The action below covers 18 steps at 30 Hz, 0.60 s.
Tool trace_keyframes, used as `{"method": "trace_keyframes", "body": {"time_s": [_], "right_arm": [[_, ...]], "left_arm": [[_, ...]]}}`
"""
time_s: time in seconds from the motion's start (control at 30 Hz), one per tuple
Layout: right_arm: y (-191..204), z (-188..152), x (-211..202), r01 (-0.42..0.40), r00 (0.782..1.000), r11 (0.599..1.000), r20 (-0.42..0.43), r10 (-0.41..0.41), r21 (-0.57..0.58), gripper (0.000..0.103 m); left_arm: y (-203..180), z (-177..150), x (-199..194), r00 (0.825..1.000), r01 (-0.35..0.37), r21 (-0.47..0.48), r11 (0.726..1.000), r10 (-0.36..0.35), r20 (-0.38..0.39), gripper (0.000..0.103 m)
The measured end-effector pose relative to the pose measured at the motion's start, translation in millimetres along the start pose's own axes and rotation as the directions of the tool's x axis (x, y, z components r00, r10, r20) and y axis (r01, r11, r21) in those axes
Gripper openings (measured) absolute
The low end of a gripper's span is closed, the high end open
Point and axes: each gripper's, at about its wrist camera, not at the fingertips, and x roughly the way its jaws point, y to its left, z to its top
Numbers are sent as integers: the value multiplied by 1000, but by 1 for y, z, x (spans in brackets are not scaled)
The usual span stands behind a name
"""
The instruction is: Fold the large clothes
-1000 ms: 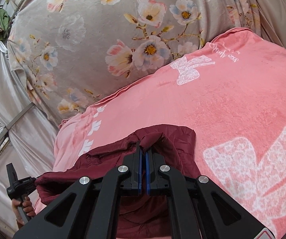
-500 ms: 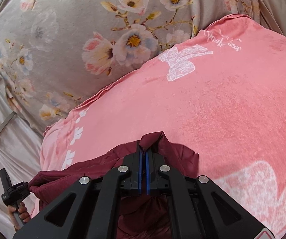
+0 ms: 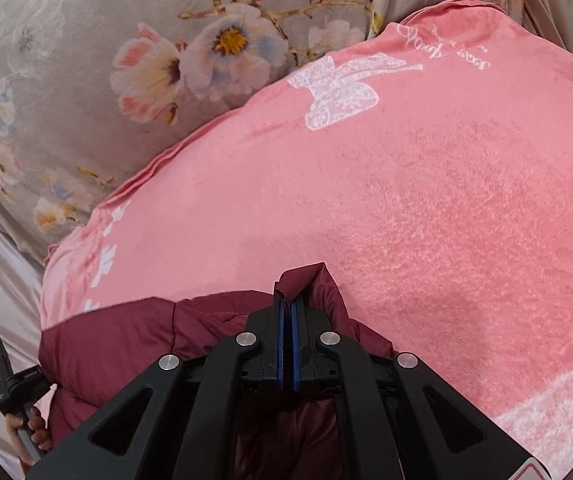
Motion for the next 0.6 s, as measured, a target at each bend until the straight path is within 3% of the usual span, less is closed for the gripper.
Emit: {"method": "trace_keyframes", "body": {"time_s": [0.13,0.2,0.27,0.33,0.37,0.4,0.43,0.47,0.6], "right_arm": [[-5,3,-1,-39,999,999,3,39,27,9],[-6,8,-16,-43,999,998,31,42,41,19],[-2,12,-39,-55,995,998,89,51,36,41],[7,15,-68,-44,986,999,163,43,3,42],[15,16,-81,-39,981,999,190,43,-25,42],[23,16,-92,-38,977,998,206,49,-54,42],[35,14,-102,-38,975,995,215,56,-87,42],[47,10,-108,-40,975,992,211,65,-118,40],[101,-16,-105,-50,986,964,143,89,-260,32]], "left_arm": [[5,-2,10,1000,28,-16,999,-28,6,11],[9,-1,5,998,60,-41,997,-59,17,14],[14,2,-11,994,91,-72,993,-86,60,24],[15,6,-45,982,126,-63,990,-115,151,50],[14,8,-57,977,102,-58,993,-89,195,74],[13,8,-80,959,47,-57,997,-29,281,80],[9,9,-99,940,22,-39,999,-7,340,80],[5,10,-110,934,15,-21,1000,-6,357,80],[-37,2,-138,942,59,108,992,-92,322,79]]}}
